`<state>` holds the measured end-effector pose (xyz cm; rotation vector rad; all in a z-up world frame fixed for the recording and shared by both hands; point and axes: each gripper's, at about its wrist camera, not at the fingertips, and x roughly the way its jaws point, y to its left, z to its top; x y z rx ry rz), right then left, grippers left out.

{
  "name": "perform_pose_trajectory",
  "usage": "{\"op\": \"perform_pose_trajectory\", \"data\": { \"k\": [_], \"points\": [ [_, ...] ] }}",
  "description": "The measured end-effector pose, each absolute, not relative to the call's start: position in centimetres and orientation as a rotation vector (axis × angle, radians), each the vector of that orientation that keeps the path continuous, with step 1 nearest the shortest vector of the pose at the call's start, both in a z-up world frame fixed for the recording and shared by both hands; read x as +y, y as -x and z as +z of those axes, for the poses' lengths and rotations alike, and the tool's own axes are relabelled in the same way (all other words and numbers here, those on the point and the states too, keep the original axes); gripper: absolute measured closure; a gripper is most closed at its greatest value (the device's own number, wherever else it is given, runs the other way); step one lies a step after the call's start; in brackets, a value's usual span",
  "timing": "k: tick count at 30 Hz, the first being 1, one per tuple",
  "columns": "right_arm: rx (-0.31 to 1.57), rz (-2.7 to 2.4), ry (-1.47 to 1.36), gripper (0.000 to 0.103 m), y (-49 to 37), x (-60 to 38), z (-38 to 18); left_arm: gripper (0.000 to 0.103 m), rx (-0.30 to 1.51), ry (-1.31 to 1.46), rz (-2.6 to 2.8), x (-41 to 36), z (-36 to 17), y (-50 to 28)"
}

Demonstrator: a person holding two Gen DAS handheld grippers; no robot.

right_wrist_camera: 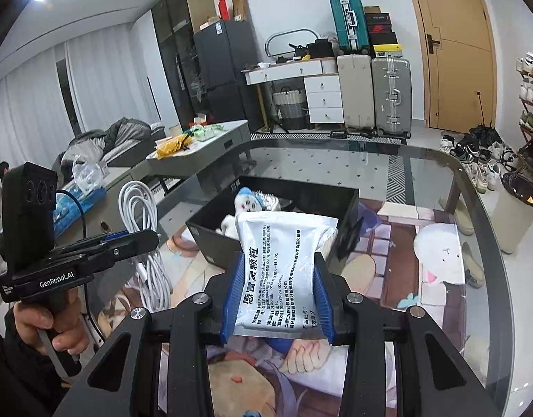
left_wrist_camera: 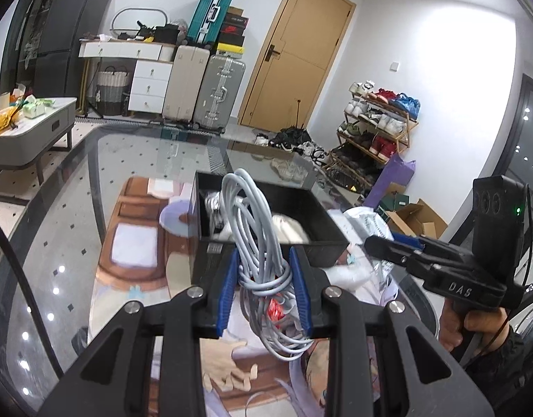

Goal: Organize soft objects
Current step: 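Carry the cable bundle and medicine packet over the black box, then lower both items into the box and open both grippers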

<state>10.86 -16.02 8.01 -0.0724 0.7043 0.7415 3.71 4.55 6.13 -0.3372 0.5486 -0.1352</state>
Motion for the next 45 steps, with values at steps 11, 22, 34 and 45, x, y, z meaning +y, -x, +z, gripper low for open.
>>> {"op": "perform_pose_trajectory", "data": {
  "k": [11,22,34,45],
  "points": [
    [0.703,0.727,0.068,0.065,-12.5,-14.6,8.6,0.074,0.506,0.328,-0.148,5.7,8.0,-5.8],
    [0.694,0.714,0.049,0.065,-15.0,-13.5,8.8,0.074,0.494,0.319,-0.153,6.2,9.3,-9.5],
    [0.705,0.711,0.06,0.065,-17.2,-12.2,9.1,0.074,0.544,0.274,-0.14,5.5,8.4,-12.6],
    [0.731,0.725,0.072,0.065,-18.6,-11.3,8.3,0.074,0.57,0.187,-0.083,3.6,7.7,-14.4]
  ]
}}
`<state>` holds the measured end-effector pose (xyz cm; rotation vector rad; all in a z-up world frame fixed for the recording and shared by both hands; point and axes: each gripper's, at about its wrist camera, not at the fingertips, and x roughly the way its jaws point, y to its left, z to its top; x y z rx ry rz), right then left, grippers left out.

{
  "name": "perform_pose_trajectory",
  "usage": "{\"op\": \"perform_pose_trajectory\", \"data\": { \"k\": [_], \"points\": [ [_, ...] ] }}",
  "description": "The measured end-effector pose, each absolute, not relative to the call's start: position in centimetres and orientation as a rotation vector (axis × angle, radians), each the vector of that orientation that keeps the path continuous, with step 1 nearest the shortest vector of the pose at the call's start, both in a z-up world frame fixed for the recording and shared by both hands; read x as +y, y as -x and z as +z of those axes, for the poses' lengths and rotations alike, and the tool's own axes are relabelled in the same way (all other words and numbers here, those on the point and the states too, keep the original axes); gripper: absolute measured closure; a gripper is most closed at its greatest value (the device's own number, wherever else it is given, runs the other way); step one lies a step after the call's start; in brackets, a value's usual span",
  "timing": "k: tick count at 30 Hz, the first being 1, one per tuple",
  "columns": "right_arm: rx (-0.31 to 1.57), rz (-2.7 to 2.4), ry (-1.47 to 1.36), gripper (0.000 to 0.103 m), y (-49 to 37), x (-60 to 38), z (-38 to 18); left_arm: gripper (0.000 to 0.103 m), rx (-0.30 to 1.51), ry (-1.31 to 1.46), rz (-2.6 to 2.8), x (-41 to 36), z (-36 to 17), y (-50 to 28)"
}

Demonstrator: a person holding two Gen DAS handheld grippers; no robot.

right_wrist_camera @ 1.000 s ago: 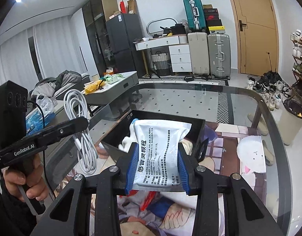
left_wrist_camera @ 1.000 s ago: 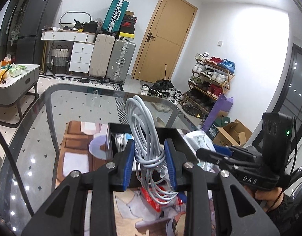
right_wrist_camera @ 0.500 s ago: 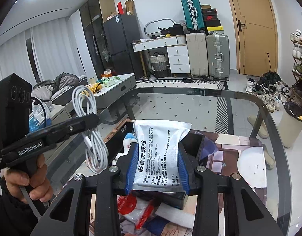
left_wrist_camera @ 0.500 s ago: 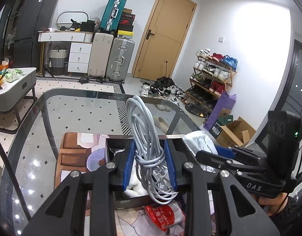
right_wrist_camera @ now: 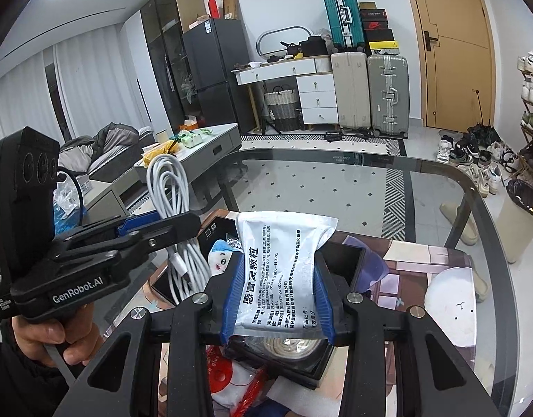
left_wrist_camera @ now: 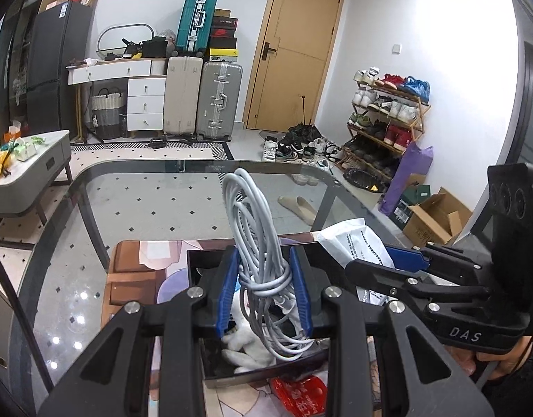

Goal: Organize soft objects
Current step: 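Lower both items into the box and open both grippers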

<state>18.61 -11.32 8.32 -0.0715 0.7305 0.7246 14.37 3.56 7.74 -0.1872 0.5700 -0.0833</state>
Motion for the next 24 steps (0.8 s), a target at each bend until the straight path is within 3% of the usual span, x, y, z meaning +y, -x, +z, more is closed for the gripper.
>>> {"op": "perform_pose_trajectory", "data": {
  "k": [24],
  "points": [
    [0.792,0.667,0.202,0.065,-20.6,-8.9,3.8,0.074,0.682,0.082,-0.061,1.8,4.3,-17.4]
  ]
}}
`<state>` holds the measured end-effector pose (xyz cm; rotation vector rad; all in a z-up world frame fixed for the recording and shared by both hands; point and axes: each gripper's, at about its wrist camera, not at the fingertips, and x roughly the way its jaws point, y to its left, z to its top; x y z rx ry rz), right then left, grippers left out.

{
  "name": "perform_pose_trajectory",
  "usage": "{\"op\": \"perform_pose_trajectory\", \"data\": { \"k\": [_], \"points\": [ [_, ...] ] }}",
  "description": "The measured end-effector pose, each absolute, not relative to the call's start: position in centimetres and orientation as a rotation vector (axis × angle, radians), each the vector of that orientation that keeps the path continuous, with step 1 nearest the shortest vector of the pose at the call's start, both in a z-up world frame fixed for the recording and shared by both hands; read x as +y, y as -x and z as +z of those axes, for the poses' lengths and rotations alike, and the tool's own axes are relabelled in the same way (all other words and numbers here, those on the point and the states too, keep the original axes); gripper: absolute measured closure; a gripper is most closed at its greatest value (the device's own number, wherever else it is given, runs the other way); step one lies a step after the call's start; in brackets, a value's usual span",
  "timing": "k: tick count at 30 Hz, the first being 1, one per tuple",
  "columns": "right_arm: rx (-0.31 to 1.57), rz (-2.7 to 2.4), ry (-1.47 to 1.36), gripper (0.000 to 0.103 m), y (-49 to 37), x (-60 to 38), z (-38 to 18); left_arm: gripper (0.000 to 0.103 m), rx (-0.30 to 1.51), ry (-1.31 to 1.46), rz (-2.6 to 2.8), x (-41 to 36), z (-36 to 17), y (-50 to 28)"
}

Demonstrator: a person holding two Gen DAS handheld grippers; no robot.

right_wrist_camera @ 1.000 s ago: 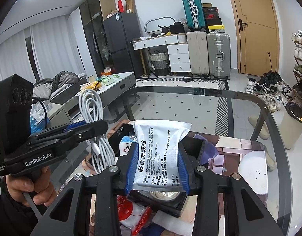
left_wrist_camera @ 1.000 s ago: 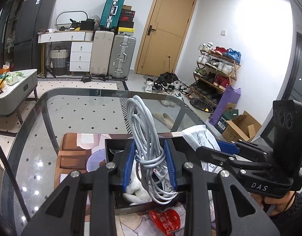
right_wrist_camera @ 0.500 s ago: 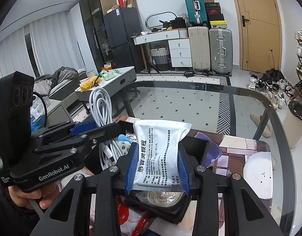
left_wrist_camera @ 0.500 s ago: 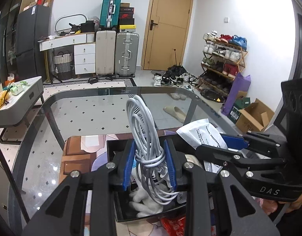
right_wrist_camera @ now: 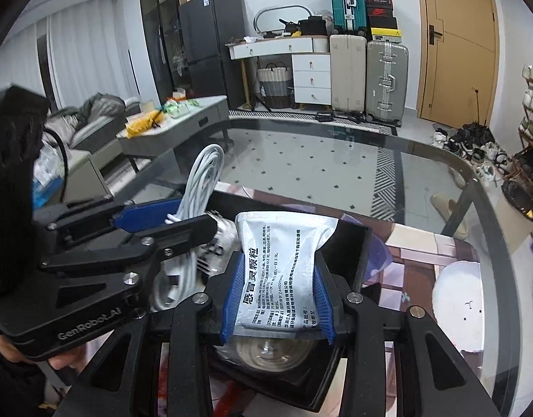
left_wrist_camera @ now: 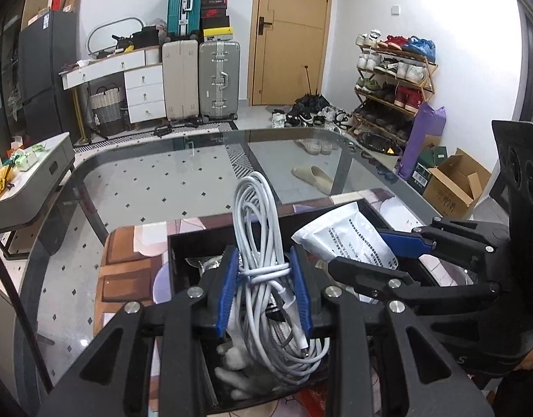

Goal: Organize soft objects
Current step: 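Lower both items into the box and open both grippers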

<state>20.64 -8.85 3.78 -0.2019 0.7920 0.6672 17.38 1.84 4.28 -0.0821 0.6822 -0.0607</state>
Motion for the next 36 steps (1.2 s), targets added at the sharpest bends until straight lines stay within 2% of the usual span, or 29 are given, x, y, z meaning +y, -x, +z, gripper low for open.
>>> {"op": "perform_pose_trajectory", "data": {
  "k": [14,23,25,26,27,28,30,31,33,36],
  "points": [
    [0.788,0.656,0.322,0.065,-20.3,-8.0,3.2,0.072,0.719,0.077,-0.093,1.9,3.0,-17.5],
    [0.759,0.662,0.305,0.056,-19.6,-8.6,3.2,0.069,0.714,0.103,-0.1,2.2,3.2,-17.2],
    [0.723,0.649,0.309,0.043,-19.2,-9.1,3.7,0.065,0.706,0.116,-0.098,2.3,3.4,-16.8],
    [0.696,0.648,0.31,0.04,-18.8,-9.6,4.1,0.058,0.698,0.124,-0.096,2.4,3.6,-16.4],
    [0.685,0.646,0.305,0.029,-18.7,-9.7,4.4,0.052,0.69,0.131,-0.095,2.5,3.7,-16.1],
    [0.674,0.644,0.291,0.013,-18.4,-10.1,4.7,0.047,0.68,0.138,-0.096,2.7,4.0,-15.7],
    [0.64,0.634,0.26,0.003,-17.9,-10.9,5.5,0.042,0.668,0.139,-0.091,2.8,4.5,-15.1],
    [0.629,0.63,0.252,0.002,-17.6,-11.3,5.9,0.038,0.662,0.127,-0.081,2.8,4.8,-14.6],
    [0.623,0.619,0.242,0.001,-17.2,-11.7,6.4,0.014,0.635,0.123,-0.063,2.9,5.2,-13.7],
    [0.62,0.617,0.225,0.001,-16.4,-12.4,7.1,0.002,0.596,0.149,-0.04,3.4,5.8,-12.5]
  ]
}}
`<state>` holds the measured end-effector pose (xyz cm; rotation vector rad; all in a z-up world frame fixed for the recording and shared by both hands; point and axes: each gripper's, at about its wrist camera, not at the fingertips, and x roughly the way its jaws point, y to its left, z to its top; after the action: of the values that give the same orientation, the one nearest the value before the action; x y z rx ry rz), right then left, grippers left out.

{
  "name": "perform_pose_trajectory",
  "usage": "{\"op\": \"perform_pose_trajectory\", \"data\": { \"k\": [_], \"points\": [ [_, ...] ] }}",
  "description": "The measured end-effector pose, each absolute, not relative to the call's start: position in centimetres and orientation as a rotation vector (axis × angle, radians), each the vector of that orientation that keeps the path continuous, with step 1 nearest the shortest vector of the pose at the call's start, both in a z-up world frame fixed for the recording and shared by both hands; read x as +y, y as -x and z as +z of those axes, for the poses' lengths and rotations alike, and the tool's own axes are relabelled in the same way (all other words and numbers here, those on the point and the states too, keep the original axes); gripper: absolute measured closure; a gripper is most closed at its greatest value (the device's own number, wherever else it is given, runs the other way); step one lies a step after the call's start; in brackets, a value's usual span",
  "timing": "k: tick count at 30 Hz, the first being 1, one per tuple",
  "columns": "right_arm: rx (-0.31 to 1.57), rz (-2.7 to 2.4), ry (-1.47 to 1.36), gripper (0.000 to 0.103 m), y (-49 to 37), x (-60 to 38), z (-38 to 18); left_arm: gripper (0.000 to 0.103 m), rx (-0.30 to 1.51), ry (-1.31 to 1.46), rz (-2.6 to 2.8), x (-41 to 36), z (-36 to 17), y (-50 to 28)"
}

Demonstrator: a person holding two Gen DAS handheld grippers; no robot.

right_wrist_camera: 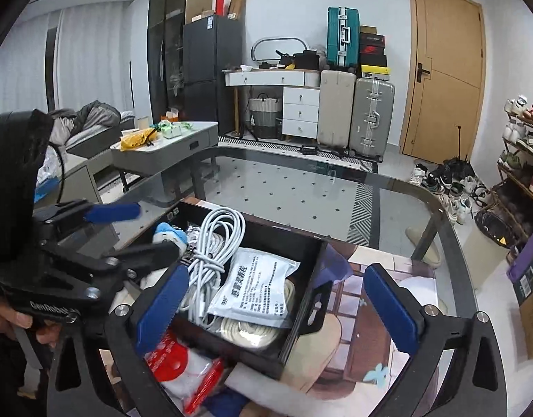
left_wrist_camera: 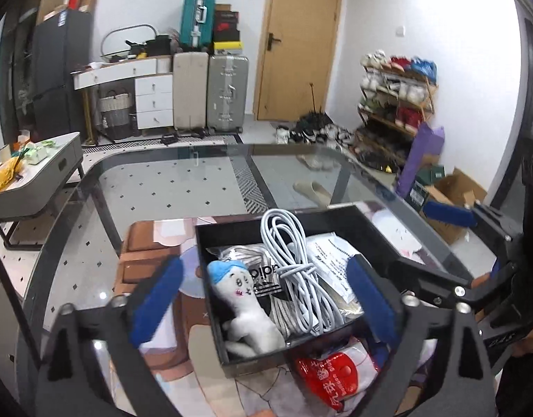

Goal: Organize soft objects
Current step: 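Lower both items into the box and open both grippers, then move both open grippers back toward the red bag and foam tube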

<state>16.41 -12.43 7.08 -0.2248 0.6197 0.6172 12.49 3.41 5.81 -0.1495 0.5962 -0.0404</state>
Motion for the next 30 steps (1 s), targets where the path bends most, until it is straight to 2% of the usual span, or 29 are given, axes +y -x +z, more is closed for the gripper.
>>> {"op": "perform_pose_trajectory", "data": {
  "k": [14,30],
  "points": [
    [0.633,0.626,0.21,0.001,-13.0,-16.3,7.9,0.0,0.593,0.18,-0.018,3.2,5.8,-9.5],
    [0.731,0.57,0.207,0.001,-14.4,-19.7,6.5,0.0,0.646,0.149,-0.03,0.2,4.1,-8.2]
  ]
}}
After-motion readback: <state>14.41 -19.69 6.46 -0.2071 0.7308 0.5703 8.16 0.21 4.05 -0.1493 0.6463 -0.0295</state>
